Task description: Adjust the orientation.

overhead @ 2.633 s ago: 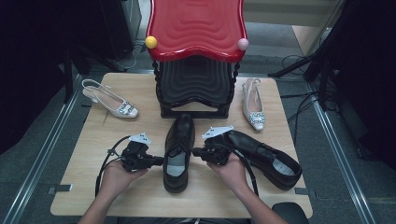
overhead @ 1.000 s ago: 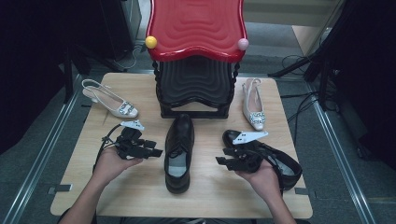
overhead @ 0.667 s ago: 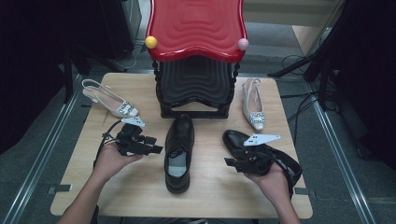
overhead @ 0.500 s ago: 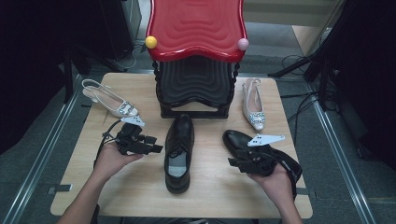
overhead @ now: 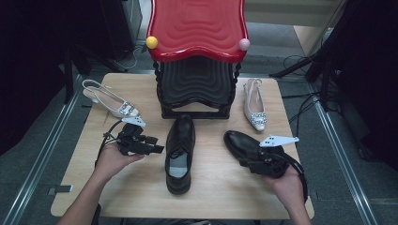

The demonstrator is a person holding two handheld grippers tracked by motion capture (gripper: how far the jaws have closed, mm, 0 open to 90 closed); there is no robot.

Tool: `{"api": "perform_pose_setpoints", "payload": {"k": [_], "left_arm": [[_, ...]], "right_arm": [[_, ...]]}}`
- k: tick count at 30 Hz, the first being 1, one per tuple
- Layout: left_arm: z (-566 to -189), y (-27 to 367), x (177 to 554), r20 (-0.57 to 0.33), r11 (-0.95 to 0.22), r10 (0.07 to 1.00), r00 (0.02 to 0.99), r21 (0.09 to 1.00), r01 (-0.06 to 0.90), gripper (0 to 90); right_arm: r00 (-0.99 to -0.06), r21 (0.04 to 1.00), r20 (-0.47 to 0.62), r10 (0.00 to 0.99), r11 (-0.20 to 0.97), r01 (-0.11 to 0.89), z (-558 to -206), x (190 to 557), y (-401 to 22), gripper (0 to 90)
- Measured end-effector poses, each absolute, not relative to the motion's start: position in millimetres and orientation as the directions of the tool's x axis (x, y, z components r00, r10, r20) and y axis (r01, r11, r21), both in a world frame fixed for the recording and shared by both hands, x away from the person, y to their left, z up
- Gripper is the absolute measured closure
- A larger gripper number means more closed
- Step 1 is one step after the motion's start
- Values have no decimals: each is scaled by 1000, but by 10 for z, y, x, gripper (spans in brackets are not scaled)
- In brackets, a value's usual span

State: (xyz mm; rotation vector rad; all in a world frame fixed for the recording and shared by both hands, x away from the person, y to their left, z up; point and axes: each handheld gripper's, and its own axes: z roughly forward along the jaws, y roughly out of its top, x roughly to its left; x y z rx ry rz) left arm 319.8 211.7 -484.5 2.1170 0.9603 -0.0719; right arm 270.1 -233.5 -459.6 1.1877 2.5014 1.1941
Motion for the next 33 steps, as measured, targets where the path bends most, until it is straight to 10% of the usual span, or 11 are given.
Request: {"api": "perform_pose_setpoints", "payload": {"k": [33], "left_arm": [[-4899,2092,3273,-344,-401,613,711,640,655,442]], "right_arm": [[-555,705,164,816,296,644,-4545,2384,-3059,587]]}}
